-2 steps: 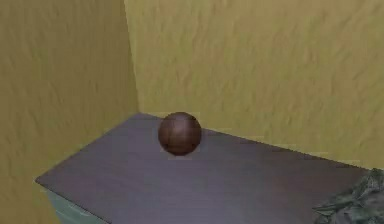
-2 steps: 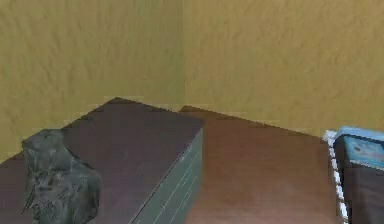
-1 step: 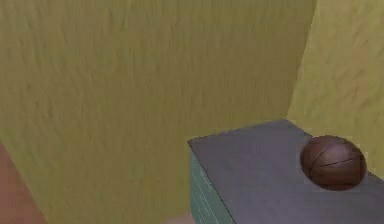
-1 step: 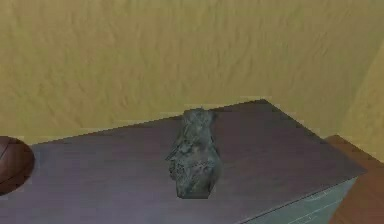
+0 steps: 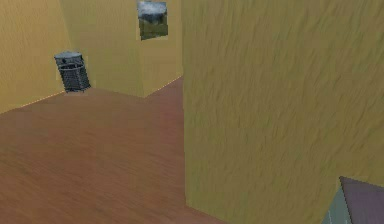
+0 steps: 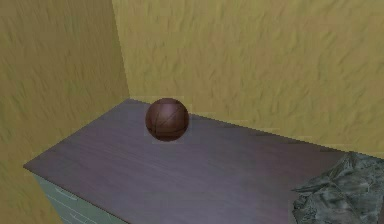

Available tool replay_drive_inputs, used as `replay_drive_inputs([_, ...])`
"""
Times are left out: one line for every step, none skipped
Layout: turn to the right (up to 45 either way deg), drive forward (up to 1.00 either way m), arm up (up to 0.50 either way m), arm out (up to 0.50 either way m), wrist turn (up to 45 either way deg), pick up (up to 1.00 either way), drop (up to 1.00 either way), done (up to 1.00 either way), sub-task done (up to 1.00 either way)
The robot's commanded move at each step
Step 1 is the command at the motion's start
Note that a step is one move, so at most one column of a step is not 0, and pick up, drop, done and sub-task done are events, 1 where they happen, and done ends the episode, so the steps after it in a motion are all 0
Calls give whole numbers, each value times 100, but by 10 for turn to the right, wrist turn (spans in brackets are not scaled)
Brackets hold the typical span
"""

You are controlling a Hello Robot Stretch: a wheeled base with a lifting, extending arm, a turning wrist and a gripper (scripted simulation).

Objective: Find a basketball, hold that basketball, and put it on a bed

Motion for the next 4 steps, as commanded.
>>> replay_drive_inputs([0, 0, 50, 0, 0, 0, 0, 0, 0])
replay_drive_inputs([0, 0, 38, 0, 0, 0, 0, 0, 0])
replay_drive_inputs([0, 0, 0, 50, 0, 0, 0, 0, 0])
replay_drive_inputs([0, 0, 0, 0, 450, 0, 0, 0, 0])
